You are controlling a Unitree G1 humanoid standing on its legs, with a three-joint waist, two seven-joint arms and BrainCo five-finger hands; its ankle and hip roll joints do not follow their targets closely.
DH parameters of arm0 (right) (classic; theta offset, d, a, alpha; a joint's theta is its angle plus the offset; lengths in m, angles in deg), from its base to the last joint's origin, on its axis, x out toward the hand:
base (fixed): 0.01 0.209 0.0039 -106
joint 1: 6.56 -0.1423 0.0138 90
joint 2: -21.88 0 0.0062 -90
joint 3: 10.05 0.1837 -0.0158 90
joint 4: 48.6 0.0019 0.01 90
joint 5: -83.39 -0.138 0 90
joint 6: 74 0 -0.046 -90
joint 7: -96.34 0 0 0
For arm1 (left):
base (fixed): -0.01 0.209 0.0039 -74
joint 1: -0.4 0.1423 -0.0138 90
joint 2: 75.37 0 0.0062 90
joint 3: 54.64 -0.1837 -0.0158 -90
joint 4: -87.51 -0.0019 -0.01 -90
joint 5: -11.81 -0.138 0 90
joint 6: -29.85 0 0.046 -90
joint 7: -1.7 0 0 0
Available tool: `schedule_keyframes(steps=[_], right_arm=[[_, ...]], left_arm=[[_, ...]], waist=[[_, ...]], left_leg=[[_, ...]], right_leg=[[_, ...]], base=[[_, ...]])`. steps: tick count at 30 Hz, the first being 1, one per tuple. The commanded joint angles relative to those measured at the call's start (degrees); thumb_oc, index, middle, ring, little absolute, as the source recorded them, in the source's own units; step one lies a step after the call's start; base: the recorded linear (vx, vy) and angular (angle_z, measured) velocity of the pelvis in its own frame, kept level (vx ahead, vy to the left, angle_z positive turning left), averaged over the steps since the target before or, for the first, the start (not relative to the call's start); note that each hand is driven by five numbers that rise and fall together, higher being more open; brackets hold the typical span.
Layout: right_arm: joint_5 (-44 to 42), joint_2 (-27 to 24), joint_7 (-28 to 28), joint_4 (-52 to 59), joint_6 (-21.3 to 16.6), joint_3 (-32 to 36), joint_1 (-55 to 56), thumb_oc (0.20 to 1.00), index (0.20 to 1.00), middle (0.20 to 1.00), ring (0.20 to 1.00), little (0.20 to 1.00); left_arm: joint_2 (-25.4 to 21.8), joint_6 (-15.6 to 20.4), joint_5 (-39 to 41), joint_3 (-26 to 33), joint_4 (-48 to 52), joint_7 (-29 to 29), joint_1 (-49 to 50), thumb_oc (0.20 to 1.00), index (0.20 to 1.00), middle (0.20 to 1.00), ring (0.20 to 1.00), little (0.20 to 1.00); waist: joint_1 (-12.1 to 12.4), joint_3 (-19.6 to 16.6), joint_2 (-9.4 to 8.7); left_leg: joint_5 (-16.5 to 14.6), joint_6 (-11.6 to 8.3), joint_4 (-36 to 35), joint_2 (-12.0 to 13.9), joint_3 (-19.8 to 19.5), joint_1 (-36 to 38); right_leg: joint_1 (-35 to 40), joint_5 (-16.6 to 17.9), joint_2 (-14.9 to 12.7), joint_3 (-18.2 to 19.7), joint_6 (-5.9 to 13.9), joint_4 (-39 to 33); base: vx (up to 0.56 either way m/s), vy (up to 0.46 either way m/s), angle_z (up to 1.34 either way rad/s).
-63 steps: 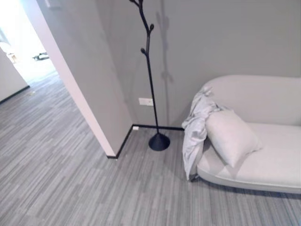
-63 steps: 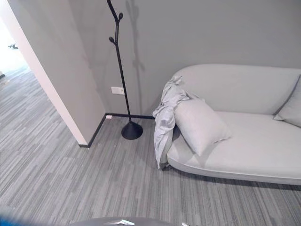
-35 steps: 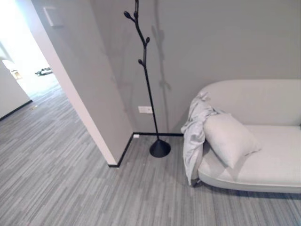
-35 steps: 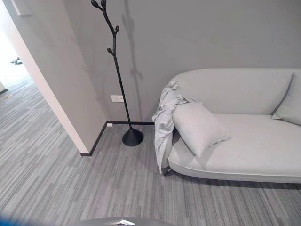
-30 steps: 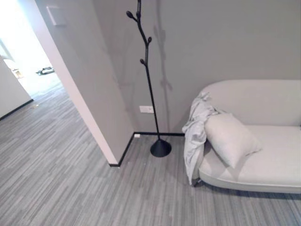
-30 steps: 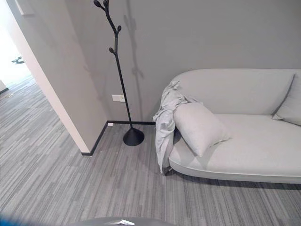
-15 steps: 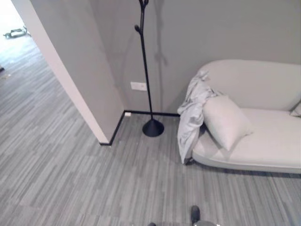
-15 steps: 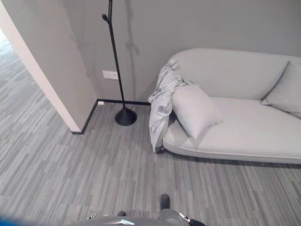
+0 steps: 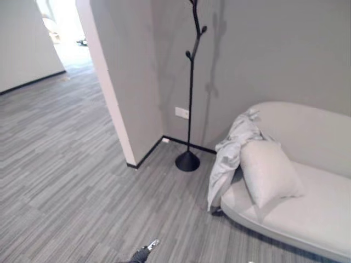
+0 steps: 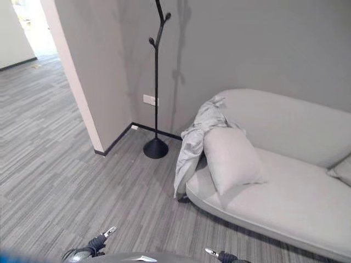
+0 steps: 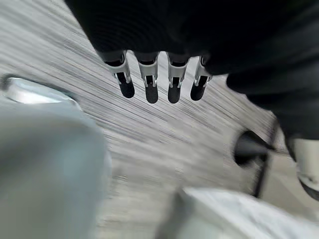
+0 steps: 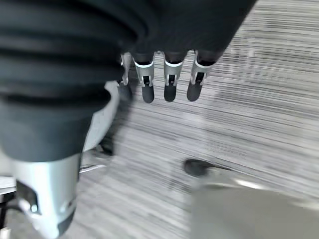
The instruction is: Hang the clothes on the sofa on the clothes rack.
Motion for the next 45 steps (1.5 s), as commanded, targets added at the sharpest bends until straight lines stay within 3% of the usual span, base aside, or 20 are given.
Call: schedule_keyframes(steps=[1,3,6,8,13,15,16,17,19,20,23,24,25,26,27,30,34,39,43,45], right_arm=[[1.38,-1.03,-0.79,-2.32,-0.33,0.68,-1.54,1.000,1.000,1.000,1.000,1.000],[1.98,-0.93,-1.25,-2.46,-0.30,0.35,-1.65,1.000,1.000,1.000,1.000,1.000],[2.66,-0.30,-1.55,-2.98,0.05,0.52,-1.54,1.000,1.000,1.000,1.000,1.000],[4.05,0.39,-1.01,-3.32,0.66,0.96,-0.84,1.000,1.000,1.000,1.000,1.000],[5.04,1.47,-0.31,-4.76,1.39,2.67,1.31,1.000,1.000,1.000,1.000,1.000],[5.24,1.99,0.38,-4.98,1.57,2.48,1.65,1.000,1.000,1.000,1.000,1.000],[6.15,2.81,1.02,-4.39,1.16,1.02,1.91,1.000,1.000,1.000,1.000,1.000],[6.15,2.81,1.02,-4.39,1.16,1.01,1.91,1.000,1.000,1.000,1.000,1.000],[6.22,2.98,1.17,-2.11,0.44,0.05,1.68,1.000,1.000,1.000,1.000,1.000],[5.48,3.09,0.91,-0.40,-0.01,0.34,1.40,1.000,1.000,1.000,1.000,1.000],[4.75,3.27,0.92,0.77,-0.42,0.53,1.54,1.000,1.000,1.000,1.000,1.000],[4.47,3.34,0.91,1.02,-0.55,0.52,1.83,1.000,1.000,1.000,1.000,1.000],[3.60,3.17,0.85,1.54,-0.94,0.59,2.30,1.000,1.000,1.000,1.000,1.000],[3.59,3.18,0.85,1.55,-0.94,0.58,2.31,1.000,1.000,1.000,1.000,1.000],[2.48,2.90,0.38,2.00,-1.34,1.11,2.13,1.000,1.000,1.000,1.000,1.000],[1.75,3.10,0.44,2.08,-1.40,0.91,1.72,1.000,1.000,1.000,1.000,1.000],[1.31,3.89,0.96,2.49,-1.11,-0.15,0.98,1.000,1.000,1.000,1.000,1.000],[0.94,3.90,1.18,2.61,-0.89,-0.06,1.40,1.000,1.000,1.000,1.000,1.000],[0.35,3.59,1.11,1.80,-0.68,0.59,1.71,1.000,1.000,1.000,1.000,1.000],[0.99,2.90,0.63,2.52,-1.19,-0.39,1.05,1.000,1.000,1.000,1.000,1.000]], left_arm=[[4.96,1.18,0.89,-3.58,5.09,-1.20,-1.40,1.000,1.000,1.000,1.000,1.000],[3.98,0.42,0.43,-5.09,10.07,-1.96,-0.38,1.000,1.000,1.000,1.000,1.000],[3.76,0.14,1.01,-4.82,10.14,-2.40,0.07,1.000,1.000,1.000,1.000,1.000],[3.93,-0.09,1.08,-3.59,7.68,-2.85,0.36,1.000,1.000,1.000,1.000,1.000],[3.57,0.21,0.57,-1.84,3.19,-2.57,-0.26,1.000,1.000,1.000,1.000,1.000],[2.99,0.28,-0.75,-0.94,1.51,-2.06,-0.43,1.000,1.000,1.000,1.000,1.000],[2.53,0.25,-1.71,-0.14,-0.29,-1.79,-0.78,1.000,1.000,1.000,1.000,1.000],[2.53,0.25,-1.71,-0.13,-0.30,-1.79,-0.78,1.000,1.000,1.000,1.000,1.000],[2.12,0.23,-1.34,0.74,-0.92,-1.51,-0.72,1.000,1.000,1.000,1.000,1.000],[1.53,-0.02,-1.07,1.95,-2.30,-1.31,-0.32,1.000,1.000,1.000,1.000,1.000],[1.21,-0.29,-2.39,2.25,-4.13,-0.98,0.23,1.000,1.000,1.000,1.000,1.000],[1.23,-0.39,-3.41,2.22,-4.97,-1.09,0.69,1.000,1.000,1.000,1.000,1.000],[1.07,-0.21,-3.93,2.71,-5.87,-1.11,1.41,1.000,1.000,1.000,1.000,1.000],[1.07,-0.21,-3.93,2.71,-5.87,-1.11,1.42,1.000,1.000,1.000,1.000,1.000],[1.12,-0.34,-2.99,4.39,-6.88,-1.09,1.91,1.000,1.000,1.000,1.000,1.000],[1.67,-0.42,-1.66,5.52,-8.23,-1.23,2.40,1.000,1.000,1.000,1.000,1.000],[2.58,-0.54,-1.26,6.59,-10.67,-1.70,2.73,1.000,1.000,1.000,1.000,1.000],[2.52,-0.53,-1.28,7.02,-10.73,-1.70,2.98,1.000,1.000,1.000,1.000,1.000],[2.66,-0.79,0.16,7.42,-10.47,-1.01,2.78,1.000,1.000,1.000,1.000,1.000],[3.15,-0.25,0.29,6.00,-9.56,-0.31,1.72,1.000,1.000,1.000,1.000,1.000]], waist=[[0.27,2.67,2.65],[2.02,3.43,4.05],[3.81,4.04,4.60],[5.05,3.16,4.74],[4.61,0.57,3.81],[4.17,-0.42,3.29],[4.11,-0.97,2.88],[4.13,-0.95,2.87],[3.83,-0.35,3.31],[3.38,0.40,4.42],[2.74,1.14,5.63],[2.22,1.12,6.09],[1.41,0.78,6.14],[1.35,0.88,6.14],[1.37,0.86,6.50],[0.47,1.77,6.05],[-1.35,3.67,5.60],[-1.65,3.03,4.78],[-2.22,0.81,4.12],[-2.50,-0.07,4.29]], left_leg=[[5.17,2.37,-17.94,-4.22,-0.57,0.69],[9.37,3.07,-24.27,-8.80,-1.23,-3.47],[10.18,1.81,-24.30,-13.66,-2.75,-12.04],[12.15,1.75,-24.30,-12.52,-0.37,-13.71],[14.83,3.44,-24.30,-10.84,2.29,-8.86],[13.59,4.17,-24.30,-10.96,3.25,-6.74],[12.07,5.35,-24.30,-11.53,3.88,-4.63],[12.06,5.36,-24.30,-11.54,3.90,-4.61],[10.66,6.89,-24.26,-12.40,3.78,-2.00],[9.33,8.16,-23.97,-12.85,3.05,0.37],[8.09,9.08,-23.71,-12.81,2.38,2.66],[7.40,9.47,-23.85,-12.77,2.12,3.88],[6.37,9.55,-24.29,-12.58,2.12,5.35],[6.33,9.54,-24.29,-12.58,2.07,5.49],[5.40,9.25,-24.30,-12.12,2.13,6.05],[4.47,9.11,-24.30,-12.27,1.31,7.80],[2.12,8.52,-24.30,-12.06,-0.89,11.79],[-0.48,7.22,-24.30,-11.05,-3.42,14.63],[-2.83,4.72,-24.30,-6.39,-4.81,16.91],[-1.90,2.50,-24.30,-2.40,-5.33,16.26]], right_leg=[[1.97,3.87,-3.69,4.07,6.83,-2.39],[4.34,2.35,-1.85,5.26,6.47,-2.71],[9.11,-0.63,-1.09,8.86,6.47,-3.35],[13.51,-2.96,-2.10,12.33,7.60,-3.74],[15.13,-3.10,-6.48,14.02,10.16,-1.74],[13.47,-0.94,-8.30,14.28,11.43,1.02],[11.33,3.65,-9.80,14.09,12.59,6.03],[11.33,3.63,-9.81,14.11,12.59,6.06],[8.33,10.48,-11.05,13.39,12.99,13.21],[5.30,15.20,-12.66,11.21,11.72,20.17],[3.39,16.50,-14.57,8.55,10.34,23.78],[2.45,15.07,-14.38,7.88,9.71,24.64],[1.13,8.40,-11.03,6.97,8.69,21.60],[1.29,8.34,-11.04,6.90,8.67,21.59],[-0.47,3.58,-8.27,5.10,8.70,15.49],[-3.00,5.21,-6.39,4.43,9.29,7.16],[-9.99,11.54,-4.24,5.83,11.43,-4.81],[-9.73,12.43,-4.42,6.54,11.50,-5.50],[-9.01,11.76,-4.58,5.47,9.98,-0.57],[-8.70,8.63,-3.88,2.93,9.07,3.18]], base=[[0.21,0.059,0.35],[0.25,0.078,0.26],[0.34,0.141,-0.36],[0.53,0.308,-0.71],[0.43,0.345,-0.79],[0.31,0.268,-0.80],[0.28,0.256,-0.75],[0.26,0.269,-0.68],[0.20,0.266,-0.33],[0.20,0.251,-0.14],[0.16,0.204,0.07],[0.30,0.207,0.15],[0.23,0.123,-0.04],[0.31,0.060,-0.18],[0.20,-0.019,-0.13],[0.19,-0.040,-0.19],[0.23,-0.057,0.08],[0.32,-0.128,0.24],[0.35,-0.202,0.61],[0.30,-0.247,0.48]])
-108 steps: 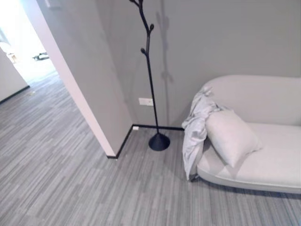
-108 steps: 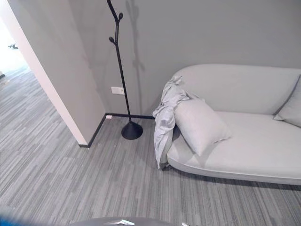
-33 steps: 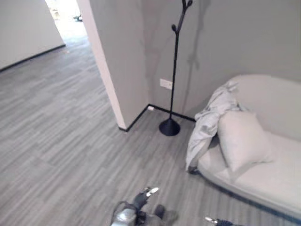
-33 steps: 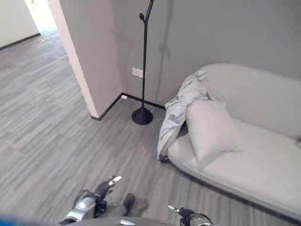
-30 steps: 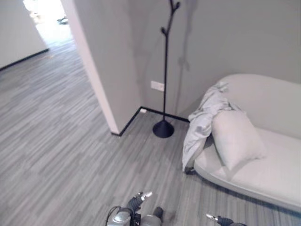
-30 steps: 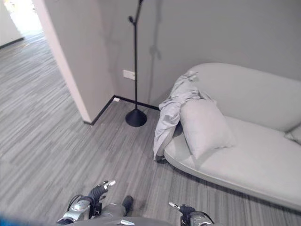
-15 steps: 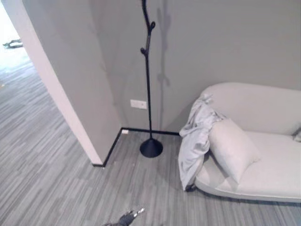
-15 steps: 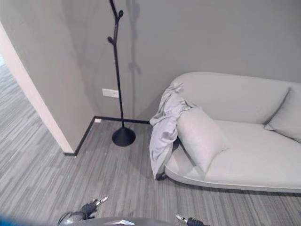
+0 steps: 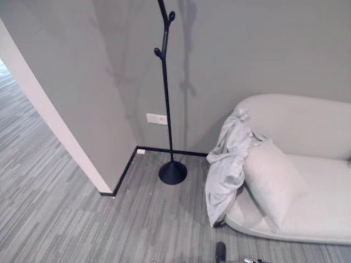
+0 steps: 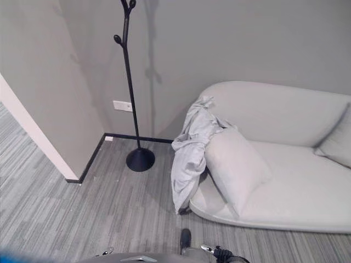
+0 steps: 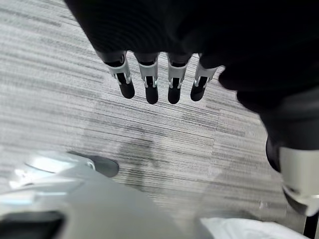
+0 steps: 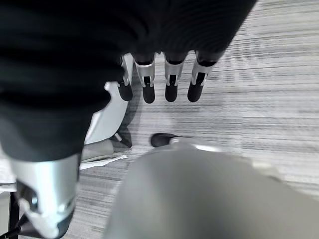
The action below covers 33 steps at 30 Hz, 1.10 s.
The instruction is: Hang the clothes on the sofa on the clothes rack.
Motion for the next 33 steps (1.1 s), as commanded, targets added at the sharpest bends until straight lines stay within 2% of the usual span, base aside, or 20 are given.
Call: schedule_keyframes(steps=[1,2,3,4,6,7,9,10,13,15,16,17,18,19,20,22,26,27,31,33], right_arm=[[-2.27,0.72,-0.03,1.20,-1.44,-1.79,-1.98,1.000,1.000,1.000,1.000,1.000],[-2.27,0.71,-0.03,1.20,-1.44,-1.78,-1.98,1.000,1.000,1.000,1.000,1.000],[-2.87,0.28,-0.40,2.19,-2.00,-2.42,-2.38,1.000,1.000,1.000,1.000,1.000],[-2.88,0.28,-0.40,2.20,-2.00,-2.42,-2.37,1.000,1.000,1.000,1.000,1.000],[-3.28,-0.31,-0.98,4.02,-2.38,-2.90,-3.22,1.000,1.000,1.000,1.000,1.000],[-3.18,-0.56,-1.48,5.33,-2.83,-3.38,-3.81,1.000,1.000,1.000,1.000,1.000],[-2.68,-1.18,-1.98,7.84,-3.26,-3.92,-4.14,1.000,1.000,1.000,1.000,1.000],[-0.06,-3.60,-4.66,17.15,-4.15,-4.92,-4.49,1.000,1.000,1.000,1.000,1.000],[1.34,-5.72,-5.86,23.36,-3.85,-4.51,-4.67,1.000,1.000,1.000,1.000,1.000],[3.57,-8.46,-7.44,30.07,-3.33,-3.50,-5.34,1.000,1.000,1.000,1.000,1.000],[6.34,-10.55,-8.91,35.17,-2.91,-2.55,-6.16,1.000,1.000,1.000,1.000,1.000],[6.38,-10.60,-8.93,35.30,-2.82,-2.52,-6.07,1.000,1.000,1.000,1.000,1.000],[8.24,-11.51,-10.13,38.25,-2.87,-2.01,-6.65,1.000,1.000,1.000,1.000,1.000],[11.42,-12.89,-11.92,42.30,-3.09,-0.95,-7.39,1.000,1.000,1.000,1.000,1.000],[12.89,-13.39,-12.56,44.46,-3.03,-0.18,-7.56,1.000,1.000,1.000,1.000,1.000],[13.78,-13.75,-12.91,46.80,-3.09,0.70,-7.46,1.000,1.000,1.000,1.000,1.000],[18.76,-14.81,-12.61,56.13,-3.07,3.51,-4.01,1.000,1.000,1.000,1.000,1.000],[24.07,-15.33,-13.22,59.33,-2.76,3.92,-3.15,1.000,1.000,1.000,1.000,1.000],[29.39,-15.47,-14.62,61.13,-2.77,4.12,-2.54,1.000,1.000,1.000,1.000,1.000],[40.15,-17.56,-16.72,60.92,-1.46,2.17,-4.71,1.000,1.000,1.000,1.000,1.000]], left_arm=[[3.16,1.25,-0.29,-2.16,0.73,0.22,-4.23,1.000,1.000,1.000,1.000,1.000],[3.17,1.25,-0.29,-2.17,0.74,0.23,-4.22,1.000,1.000,1.000,1.000,1.000],[3.23,1.84,-0.37,-3.76,2.62,0.40,-5.09,1.000,1.000,1.000,1.000,1.000],[3.24,1.83,-0.37,-3.77,2.64,0.40,-5.08,1.000,1.000,1.000,1.000,1.000],[3.33,2.22,0.75,-4.90,5.29,0.64,-5.93,1.000,1.000,1.000,1.000,1.000],[3.23,2.49,1.84,-5.13,6.71,1.13,-6.51,1.000,1.000,1.000,1.000,1.000],[3.16,2.54,2.55,-5.67,8.95,1.05,-6.49,1.000,1.000,1.000,1.000,1.000],[2.54,2.64,2.45,-7.03,14.43,1.47,-5.29,1.000,1.000,1.000,1.000,1.000],[2.25,2.34,2.29,-7.83,17.34,1.35,-3.97,1.000,1.000,1.000,1.000,1.000],[2.14,1.92,3.22,-7.86,20.37,1.06,-2.40,1.000,1.000,1.000,1.000,1.000],[2.12,1.38,3.48,-8.22,22.01,0.93,-1.65,1.000,1.000,1.000,1.000,1.000],[2.15,1.36,3.48,-8.24,22.03,0.95,-1.63,1.000,1.000,1.000,1.000,1.000],[2.11,1.28,3.51,-8.27,22.46,1.00,-1.54,1.000,1.000,1.000,1.000,1.000],[2.03,1.38,3.11,-8.28,22.97,1.09,-1.48,1.000,1.000,1.000,1.000,1.000],[2.04,1.39,2.98,-8.14,23.27,1.10,-1.38,1.000,1.000,1.000,1.000,1.000],[2.09,1.36,2.91,-7.99,23.17,1.06,-1.38,1.000,1.000,1.000,1.000,1.000],[2.42,1.00,0.98,-7.71,21.92,0.47,-0.49,1.000,1.000,1.000,1.000,1.000],[1.98,1.02,0.21,-6.73,20.97,0.72,-0.69,1.000,1.000,1.000,1.000,1.000],[1.35,1.36,0.87,-3.97,19.13,1.45,-1.20,1.000,1.000,1.000,1.000,1.000],[0.59,1.86,1.30,-0.55,17.37,3.04,-1.39,1.000,1.000,1.000,1.000,1.000]], waist=[[0.39,-1.71,0.71],[0.36,-1.70,0.75],[0.22,-2.28,0.52],[0.21,-2.26,0.56],[0.35,-2.19,0.55],[0.58,-1.85,0.35],[0.98,-1.22,-0.40],[1.72,-0.03,-1.98],[2.11,0.17,-2.25],[2.33,-0.08,-2.51],[2.91,0.66,-1.77],[2.95,0.71,-1.74],[3.24,1.18,-1.17],[3.75,2.03,-0.43],[3.98,2.36,-0.14],[3.98,2.35,0.12],[4.08,1.04,1.41],[3.90,-0.06,1.40],[4.40,-1.28,0.89],[5.59,-1.44,0.32]], left_leg=[[1.74,-6.41,-1.73,10.14,-4.94,-3.89],[1.71,-6.43,-1.73,10.19,-4.98,-3.88],[4.34,-7.94,-1.73,12.28,-4.97,-3.81],[4.32,-7.95,-1.73,12.33,-4.99,-3.78],[6.96,-8.94,0.20,13.51,-5.04,-4.77],[9.78,-9.35,3.48,13.55,-5.20,-6.77],[10.63,-8.86,6.45,13.07,-5.55,-8.41],[12.81,-7.43,11.41,13.36,-4.23,-10.93],[11.59,-6.55,9.35,13.97,-2.67,-11.58],[9.04,-6.67,5.49,12.88,-1.64,-14.63],[11.18,-7.03,1.30,10.23,-1.14,-19.90],[11.25,-7.03,1.04,10.27,-1.10,-19.65],[12.65,-7.03,-1.37,8.64,-0.83,-22.32],[12.01,-7.10,-1.73,5.21,-0.64,-27.64],[12.02,-7.33,-1.73,3.95,-0.53,-29.78],[12.24,-7.52,-1.73,3.34,-0.04,-30.66],[14.21,-7.15,-1.73,4.55,1.91,-27.85],[14.90,-6.61,-1.73,4.48,2.53,-25.74],[14.22,-5.91,-1.73,4.30,3.84,-23.98],[13.11,-4.94,-1.73,4.02,4.75,-22.99]], right_leg=[[-2.78,-5.94,-0.48,-0.64,4.74,4.63],[-2.74,-5.98,-0.45,-0.70,4.73,4.65],[-1.82,-7.14,0.69,-1.42,4.22,4.68],[-1.78,-7.15,0.72,-1.46,4.21,4.67],[-0.89,-8.18,1.36,-2.11,3.65,4.78],[-0.22,-8.44,1.59,-1.93,3.35,4.62],[0.70,-8.75,1.65,-1.51,3.07,4.30],[3.16,-9.04,1.61,-0.49,2.62,2.47],[4.78,-9.48,1.35,0.25,2.75,0.89],[6.23,-10.20,0.89,0.71,2.85,-1.04],[7.36,-10.72,1.14,1.26,2.74,-1.83],[7.48,-10.82,1.15,1.28,2.72,-1.82],[8.10,-11.20,1.52,1.84,2.71,-2.01],[9.63,-12.58,1.77,3.19,2.46,-1.79],[10.67,-13.44,1.82,4.04,2.37,-1.58],[11.67,-14.07,1.84,4.80,2.58,-1.61],[13.46,-15.43,0.27,6.39,3.81,-0.64],[14.02,-15.06,-1.65,6.62,5.02,-0.90],[13.88,-14.56,-4.00,7.28,6.38,-1.28],[13.49,-13.66,-5.49,7.96,7.29,-2.10]], base=[[0.14,-0.139,0.27],[0.22,-0.210,0.18],[0.15,-0.140,0.03],[0.28,-0.242,0.00],[0.14,-0.125,0.06],[0.07,-0.092,0.06],[0.10,-0.128,0.00],[0.14,-0.126,0.01],[0.11,-0.049,-0.07],[0.15,0.044,-0.13],[0.09,0.076,-0.04],[0.06,0.114,0.05],[0.09,0.135,0.12],[0.16,0.196,0.16],[0.14,0.145,0.02],[0.16,0.134,-0.44],[0.25,0.302,-0.70],[0.15,0.181,-0.70],[0.18,0.204,-0.27],[0.15,0.175,0.05]])
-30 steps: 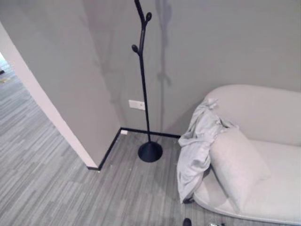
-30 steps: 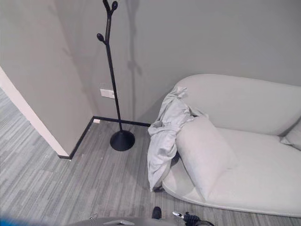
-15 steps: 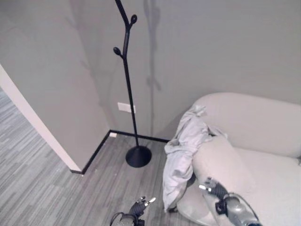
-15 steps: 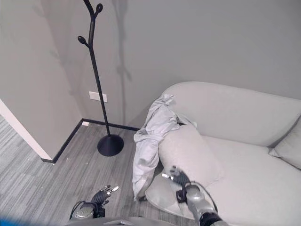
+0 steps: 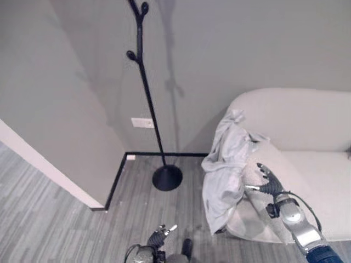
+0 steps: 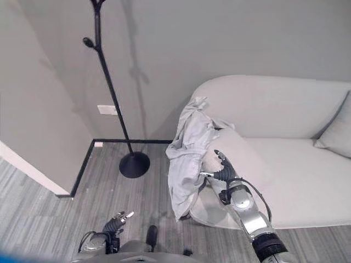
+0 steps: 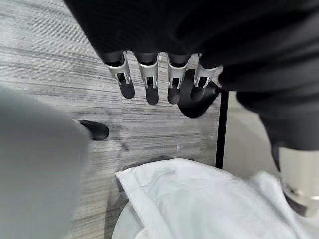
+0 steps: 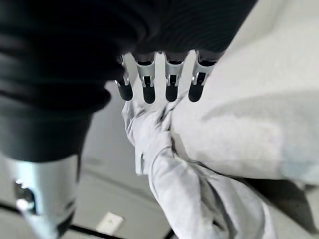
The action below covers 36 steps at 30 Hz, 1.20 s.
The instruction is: Hang the clothes on the sofa on the clothes rack.
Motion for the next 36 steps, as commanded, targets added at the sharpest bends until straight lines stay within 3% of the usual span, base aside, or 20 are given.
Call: schedule_keyframes(steps=[1,4,8,11,17,24,31,36], right_arm=[[10.67,-2.12,-3.64,1.78,-1.17,-0.18,-2.00,1.000,1.000,1.000,1.000,1.000],[14.55,-3.59,-4.38,0.95,-0.71,-1.15,-3.70,1.000,1.000,1.000,1.000,1.000],[27.89,-9.85,-5.43,-2.15,0.03,-5.60,-7.67,1.000,1.000,1.000,1.000,1.000],[29.82,-11.28,-6.16,-5.56,-0.18,-8.37,-9.91,1.000,1.000,1.000,1.000,1.000],[33.46,-11.07,-6.98,-16.40,1.30,-15.00,-14.41,1.000,1.000,1.000,1.000,1.000],[30.12,-7.10,-11.00,-26.34,1.84,-17.70,-16.76,1.000,1.000,1.000,1.000,1.000],[33.16,-6.61,-15.33,-22.17,2.37,-17.63,-16.93,1.000,1.000,1.000,1.000,1.000],[39.09,-8.23,-15.25,-16.38,2.97,-18.14,-15.42,1.000,1.000,1.000,1.000,1.000]], left_arm=[[0.14,1.87,0.82,0.11,-1.84,2.24,2.26,1.000,1.000,1.000,1.000,1.000],[-0.16,2.31,1.37,2.40,-3.41,2.98,2.21,1.000,1.000,1.000,1.000,1.000],[-1.92,3.10,0.15,6.27,-5.76,3.52,3.17,1.000,1.000,1.000,1.000,1.000],[-2.55,3.68,-0.28,7.22,-6.93,4.22,3.41,1.000,1.000,1.000,1.000,1.000],[-2.76,4.08,-0.87,7.36,-7.88,5.47,3.62,1.000,1.000,1.000,1.000,1.000],[-2.78,4.95,-2.52,4.57,-6.79,7.84,2.74,1.000,1.000,1.000,1.000,1.000],[-2.85,5.39,-7.31,1.90,-6.33,10.87,1.50,1.000,1.000,1.000,1.000,1.000],[-2.66,5.17,-10.72,0.76,-6.59,11.89,1.07,1.000,1.000,1.000,1.000,1.000]], waist=[[1.94,-3.84,2.05],[2.81,-3.81,1.73],[5.25,-3.22,0.54],[6.32,-2.83,0.13],[8.35,-1.52,-0.47],[9.97,0.38,-0.19],[10.70,0.82,-0.03],[10.53,0.95,0.06]], left_leg=[[6.58,-2.11,-14.84,4.59,-2.92,6.51],[6.42,-1.74,-14.84,4.62,-2.71,6.45],[5.37,-1.59,-14.84,4.62,-3.38,5.91],[5.45,-1.79,-14.84,4.84,-4.11,4.84],[6.06,-2.22,-14.84,4.87,-5.89,2.70],[7.03,-2.60,-14.84,4.49,-7.85,0.46],[7.37,-2.78,-14.84,3.88,-9.26,-1.03],[7.37,-3.05,-14.84,3.65,-10.03,-1.49]], right_leg=[[2.80,2.49,-0.33,1.07,2.56,-2.16],[2.32,3.53,-0.73,1.24,2.96,-3.00],[1.76,4.00,-0.98,0.10,3.28,-4.32],[0.93,3.97,-0.55,-0.62,3.22,-4.32],[-0.14,3.74,0.31,-2.00,3.06,-4.32],[-1.20,3.66,0.80,-3.74,2.88,-4.32],[-1.99,3.42,0.88,-5.33,2.91,-4.32],[-2.04,3.15,0.75,-6.42,2.90,-4.32]], base=[[0.07,0.076,-0.28],[0.04,0.067,-0.08],[0.07,0.025,0.04],[0.02,-0.010,0.11],[0.00,-0.023,0.23],[-0.01,-0.019,0.16],[0.01,-0.002,0.17],[0.01,-0.006,0.10]])
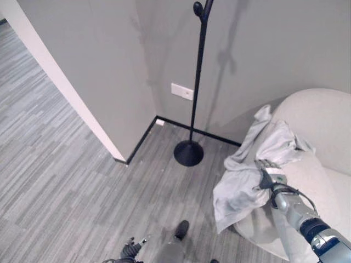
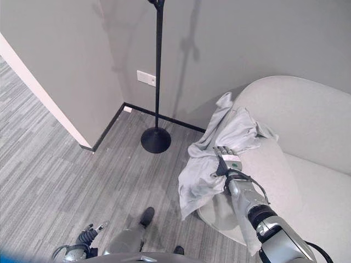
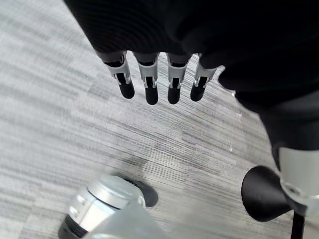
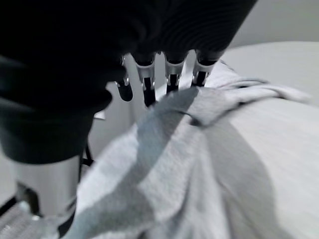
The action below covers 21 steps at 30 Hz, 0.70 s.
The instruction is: Hang the clothes on the sofa on the clothes rack.
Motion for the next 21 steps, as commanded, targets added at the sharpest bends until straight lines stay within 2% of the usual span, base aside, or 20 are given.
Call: schedule_keyframes(steps=[1,2,3,5,7,8,9,11,13,19,20,21], right_arm=[[5.50,-3.86,-1.53,5.02,-0.08,-1.89,0.76,1.000,1.000,1.000,1.000,1.000],[6.95,-4.01,-0.78,4.76,0.25,-2.67,0.66,1.000,1.000,1.000,1.000,1.000],[11.32,-3.37,2.74,0.74,1.17,-7.10,-0.52,1.000,1.000,1.000,1.000,1.000],[11.34,-3.19,2.62,0.44,1.16,-7.29,-0.75,1.000,1.000,1.000,1.000,1.000],[16.65,-0.86,6.34,-9.13,2.54,-15.09,-2.86,1.000,1.000,1.000,1.000,1.000],[18.52,3.82,8.44,-21.46,3.92,-19.68,-3.40,1.000,1.000,1.000,1.000,1.000],[19.84,5.40,9.92,-25.80,4.68,-21.37,-3.17,1.000,1.000,1.000,1.000,1.000],[20.98,6.84,10.80,-29.61,5.27,-22.49,-2.39,1.000,1.000,1.000,1.000,1.000],[22.81,9.75,13.22,-38.47,7.49,-23.17,0.85,1.000,1.000,1.000,1.000,1.000],[25.47,6.09,13.00,-43.01,11.43,-20.97,6.34,1.000,1.000,1.000,1.000,1.000],[25.58,5.52,13.34,-44.41,12.50,-20.16,6.86,0.934,0.934,0.934,0.934,0.934],[25.60,5.55,13.32,-44.45,12.52,-20.14,6.88,0.934,0.934,0.934,0.934,0.934]], left_arm=[[1.35,1.83,-3.40,-2.76,-2.62,1.64,-3.00,1.000,1.000,1.000,1.000,1.000],[1.44,1.69,-3.52,-2.77,-2.74,1.60,-2.95,1.000,1.000,1.000,1.000,1.000],[1.83,1.36,-4.31,-3.24,-3.15,1.82,-3.36,1.000,1.000,1.000,1.000,1.000],[1.85,1.35,-4.32,-3.13,-3.16,1.83,-3.38,1.000,1.000,1.000,1.000,1.000],[2.07,1.16,-5.24,-4.75,-2.49,2.19,-4.40,1.000,1.000,1.000,1.000,1.000],[1.94,0.90,-6.61,-6.93,-1.80,2.59,-5.75,1.000,1.000,1.000,1.000,1.000],[1.63,0.73,-7.34,-8.02,-1.31,2.57,-6.52,1.000,1.000,1.000,1.000,1.000],[1.41,0.57,-7.81,-8.96,-0.71,2.64,-6.98,1.000,1.000,1.000,1.000,1.000],[0.43,0.43,-10.59,-12.02,1.74,3.33,-8.57,1.000,1.000,1.000,1.000,1.000],[-2.07,0.97,-15.58,-14.24,5.90,5.71,-9.35,1.000,1.000,1.000,1.000,1.000],[-2.18,0.79,-16.38,-14.28,5.43,6.20,-9.38,1.000,1.000,1.000,1.000,1.000],[-2.16,0.80,-16.40,-14.30,5.41,6.22,-9.38,1.000,1.000,1.000,1.000,1.000]], waist=[[1.81,-2.02,2.60],[1.92,-1.90,2.61],[2.23,-1.15,2.58],[2.12,-1.15,2.57],[2.97,0.44,2.90],[3.64,1.79,3.48],[4.42,2.56,3.81],[4.92,2.96,4.28],[6.53,4.11,5.72],[7.38,6.00,7.73],[7.32,5.97,7.80],[7.36,5.93,7.78]], left_leg=[[-3.22,-2.15,-1.24,2.09,-1.43,-0.18],[-3.19,-2.21,-1.24,2.05,-1.53,-0.28],[-3.10,-2.28,-1.24,1.92,-1.79,-1.00],[-3.10,-2.28,-1.24,1.92,-1.79,-1.04],[-2.55,-2.36,-1.24,1.45,-2.58,-2.50],[-1.98,-2.43,-1.24,0.88,-3.50,-3.78],[-1.87,-2.52,-1.24,0.59,-4.03,-4.24],[-1.22,-2.59,-1.24,0.31,-4.68,-5.10],[-0.33,-2.75,-1.24,-0.99,-6.41,-6.55],[1.02,-3.08,-1.24,-2.61,-7.50,-8.66],[0.98,-3.09,-1.24,-2.86,-7.46,-8.84],[0.98,-3.09,-1.24,-2.85,-7.43,-8.88]], right_leg=[[-1.02,0.44,-2.53,0.72,3.09,0.88],[-1.11,0.44,-2.52,0.53,3.11,0.88],[-1.64,0.42,-2.52,0.26,3.08,0.88],[-1.67,0.43,-2.51,0.25,3.08,0.88],[-2.66,0.53,-2.49,-0.17,3.01,0.88],[-3.40,0.67,-2.46,-0.91,2.86,0.88],[-3.34,0.44,-2.59,-1.43,2.69,0.88],[-3.82,0.70,-2.60,-2.12,2.70,0.88],[-4.18,0.57,-2.84,-3.95,2.57,0.88],[-5.59,0.65,-3.53,-5.19,2.59,0.88],[-5.82,0.64,-3.60,-4.99,2.64,0.88],[-5.86,0.64,-3.61,-4.96,2.64,0.88]], base=[[0.00,-0.006,0.19],[-0.04,-0.017,0.15],[-0.04,-0.013,0.06],[-0.05,-0.014,0.04],[-0.12,-0.025,0.06],[-0.11,-0.036,0.17],[-0.10,-0.025,0.33],[-0.06,-0.020,0.40],[-0.05,-0.039,0.19],[-0.04,-0.018,0.36],[-0.01,-0.019,0.03],[0.00,0.000,0.00]])
